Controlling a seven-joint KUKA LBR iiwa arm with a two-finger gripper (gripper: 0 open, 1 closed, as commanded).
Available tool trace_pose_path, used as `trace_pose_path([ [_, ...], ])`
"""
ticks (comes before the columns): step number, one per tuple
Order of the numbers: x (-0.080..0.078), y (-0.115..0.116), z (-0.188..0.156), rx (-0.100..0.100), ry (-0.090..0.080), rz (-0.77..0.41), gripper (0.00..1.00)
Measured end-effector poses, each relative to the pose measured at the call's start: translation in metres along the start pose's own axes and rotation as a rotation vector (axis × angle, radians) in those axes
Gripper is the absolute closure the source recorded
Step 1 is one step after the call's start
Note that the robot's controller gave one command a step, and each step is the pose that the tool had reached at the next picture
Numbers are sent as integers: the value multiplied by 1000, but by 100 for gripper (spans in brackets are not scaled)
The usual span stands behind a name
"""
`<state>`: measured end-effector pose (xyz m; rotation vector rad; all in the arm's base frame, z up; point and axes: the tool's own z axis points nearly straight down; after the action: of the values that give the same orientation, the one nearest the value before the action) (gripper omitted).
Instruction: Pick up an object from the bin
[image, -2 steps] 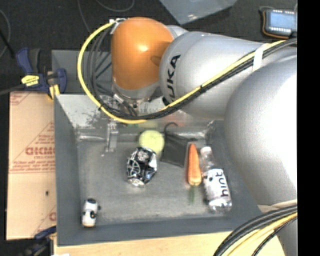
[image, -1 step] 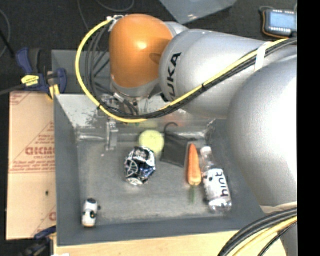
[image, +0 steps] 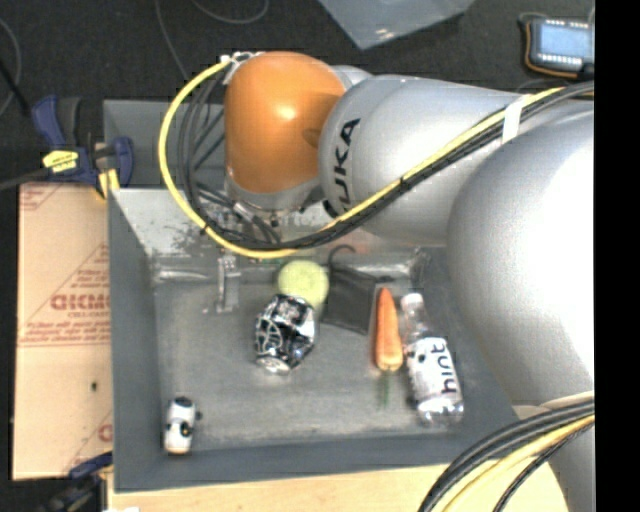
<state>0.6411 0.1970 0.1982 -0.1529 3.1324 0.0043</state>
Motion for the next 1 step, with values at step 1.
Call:
trace_pose_path([
  [1, 3, -22, 5, 2, 6, 251, 0],
])
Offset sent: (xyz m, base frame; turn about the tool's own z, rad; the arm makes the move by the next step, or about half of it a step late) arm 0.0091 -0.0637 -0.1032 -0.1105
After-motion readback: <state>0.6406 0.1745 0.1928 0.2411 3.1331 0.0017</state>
